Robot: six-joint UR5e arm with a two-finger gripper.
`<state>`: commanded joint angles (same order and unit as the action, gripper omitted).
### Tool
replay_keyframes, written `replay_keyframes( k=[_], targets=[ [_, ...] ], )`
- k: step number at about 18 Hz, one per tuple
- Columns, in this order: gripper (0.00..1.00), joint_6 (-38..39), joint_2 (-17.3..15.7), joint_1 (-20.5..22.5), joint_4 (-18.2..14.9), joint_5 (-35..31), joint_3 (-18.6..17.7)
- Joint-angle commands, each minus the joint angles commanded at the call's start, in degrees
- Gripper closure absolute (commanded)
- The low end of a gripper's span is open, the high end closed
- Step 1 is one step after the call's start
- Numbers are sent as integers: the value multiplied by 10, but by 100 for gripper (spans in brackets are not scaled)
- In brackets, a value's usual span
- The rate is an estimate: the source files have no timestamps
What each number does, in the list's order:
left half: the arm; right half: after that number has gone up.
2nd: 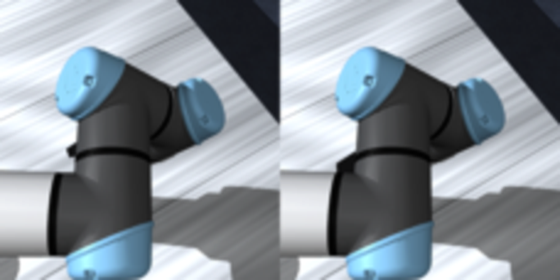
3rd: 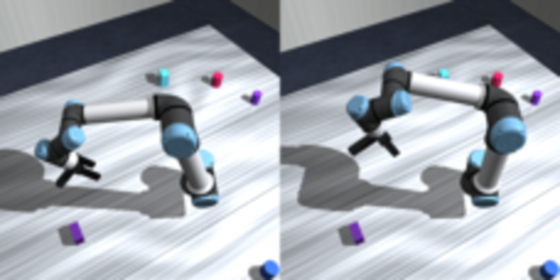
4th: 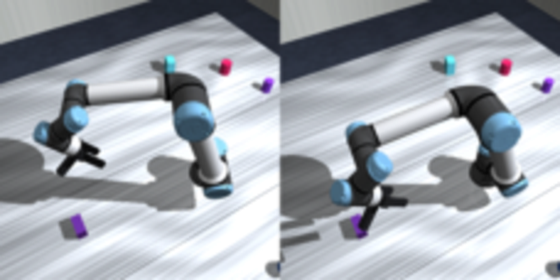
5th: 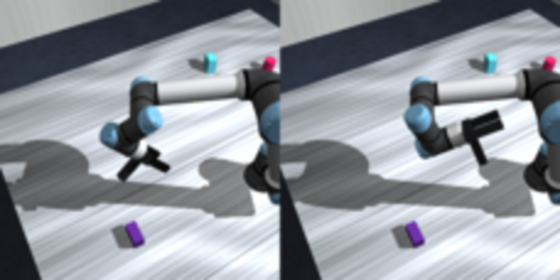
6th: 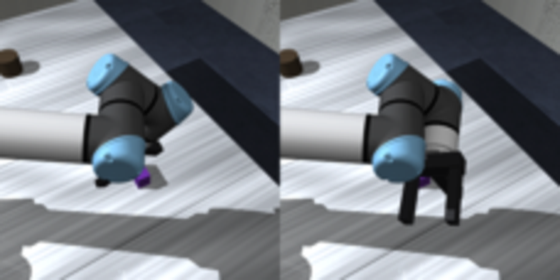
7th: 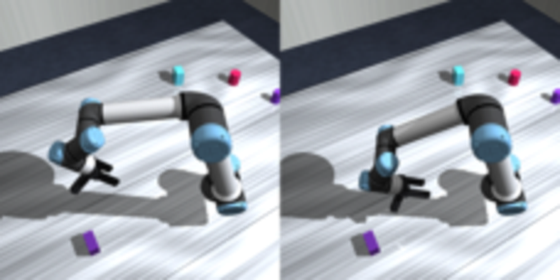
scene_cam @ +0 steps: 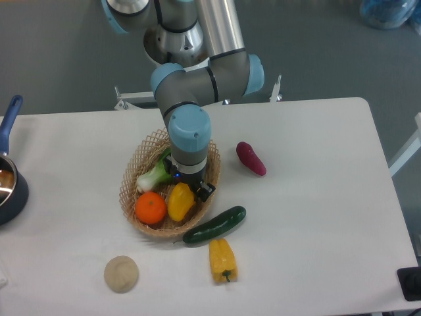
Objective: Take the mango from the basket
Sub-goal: 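Lift the yellow mango up and out of the basket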
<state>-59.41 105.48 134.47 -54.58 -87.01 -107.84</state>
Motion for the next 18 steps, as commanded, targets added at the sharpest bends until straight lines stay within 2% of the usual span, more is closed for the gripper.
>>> replay_keyframes(
  k=[3,7,12,16,18],
  targets=[
    [65,1,-44,21,0,14,1],
    [65,7,-88,78,0,84,15],
    [65,9,-96,183,0,139,69],
    [65,-3,-88,277,1,237,107],
    [65,-34,-87,302,0,278,113]
  ],
)
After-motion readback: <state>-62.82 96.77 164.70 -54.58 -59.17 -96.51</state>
